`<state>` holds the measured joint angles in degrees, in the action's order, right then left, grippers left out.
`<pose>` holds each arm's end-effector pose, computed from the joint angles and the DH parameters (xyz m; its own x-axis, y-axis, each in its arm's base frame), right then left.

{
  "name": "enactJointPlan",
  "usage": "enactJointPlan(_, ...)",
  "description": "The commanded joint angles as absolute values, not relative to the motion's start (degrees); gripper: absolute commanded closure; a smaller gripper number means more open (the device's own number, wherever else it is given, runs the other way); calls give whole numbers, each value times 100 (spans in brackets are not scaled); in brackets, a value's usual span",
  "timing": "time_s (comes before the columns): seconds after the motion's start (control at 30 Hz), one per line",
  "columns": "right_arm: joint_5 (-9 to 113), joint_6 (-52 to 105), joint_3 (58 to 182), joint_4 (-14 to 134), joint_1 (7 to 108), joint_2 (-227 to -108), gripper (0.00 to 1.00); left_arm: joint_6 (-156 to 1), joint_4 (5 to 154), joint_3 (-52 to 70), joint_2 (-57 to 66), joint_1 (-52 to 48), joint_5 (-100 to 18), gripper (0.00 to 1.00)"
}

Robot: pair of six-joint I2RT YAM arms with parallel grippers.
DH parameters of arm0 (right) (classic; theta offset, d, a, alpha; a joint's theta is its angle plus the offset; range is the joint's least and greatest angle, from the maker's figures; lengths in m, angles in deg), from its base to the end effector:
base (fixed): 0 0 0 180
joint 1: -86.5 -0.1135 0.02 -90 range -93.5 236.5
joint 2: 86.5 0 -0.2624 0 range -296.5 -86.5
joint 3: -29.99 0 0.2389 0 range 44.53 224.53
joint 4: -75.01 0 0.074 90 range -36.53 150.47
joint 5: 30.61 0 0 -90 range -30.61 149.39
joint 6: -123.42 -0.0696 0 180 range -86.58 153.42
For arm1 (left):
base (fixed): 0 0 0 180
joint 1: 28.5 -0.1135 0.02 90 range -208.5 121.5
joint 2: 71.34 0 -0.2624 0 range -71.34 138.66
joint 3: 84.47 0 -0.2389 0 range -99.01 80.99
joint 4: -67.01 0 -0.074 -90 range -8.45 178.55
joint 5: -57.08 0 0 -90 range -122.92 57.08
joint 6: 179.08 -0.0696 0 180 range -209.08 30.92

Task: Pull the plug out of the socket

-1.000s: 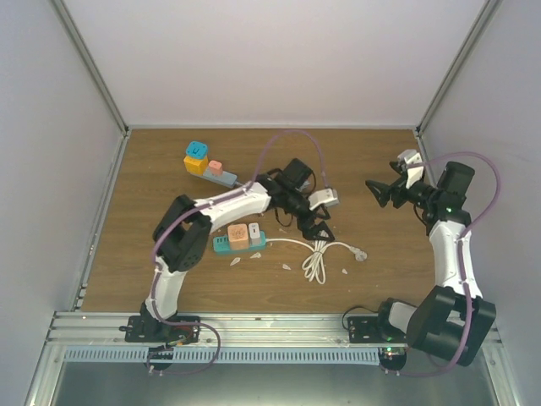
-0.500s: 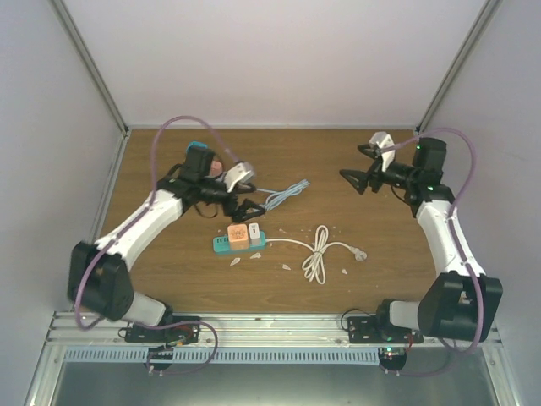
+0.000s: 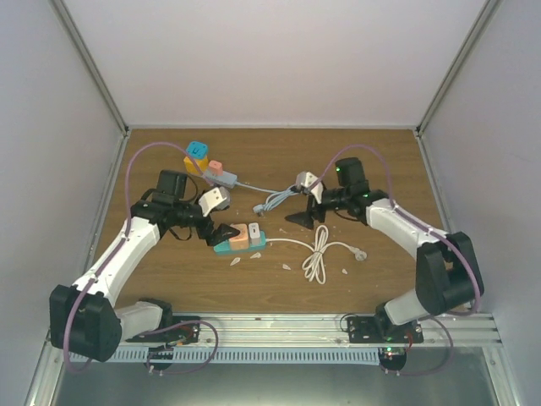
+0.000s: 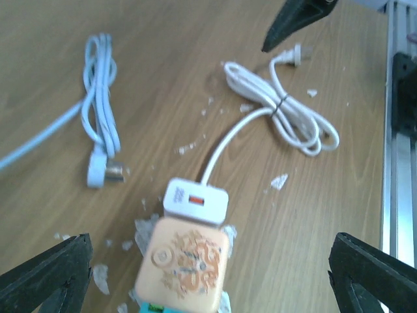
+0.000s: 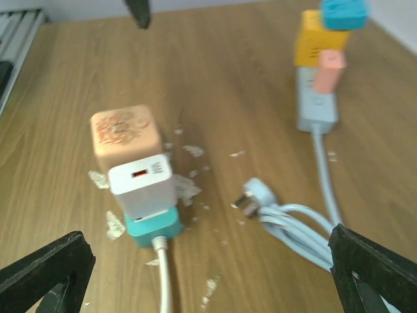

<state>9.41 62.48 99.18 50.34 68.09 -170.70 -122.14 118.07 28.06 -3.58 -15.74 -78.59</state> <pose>0.2826 0.1503 0.2369 -0.1593 -0.3822 -0.9102 -0.9606 0.2727 0.0536 0.2193 -0.1007 0.2594 -0.3165 0.4625 -0.8282 0.9101 0.3944 -0.1275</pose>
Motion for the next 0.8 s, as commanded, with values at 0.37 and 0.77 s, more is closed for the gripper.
enactJointPlan(0.37, 1734, 7251, 10123, 5026, 5820, -18148, 0, -13518, 11290, 3561, -210, -1616, -6951, 1)
enactJointPlan(0.77, 1550, 7095, 9828, 5335, 5811, -18077, 0, -13951, 10577, 3902, 391, -1541, -6922, 4)
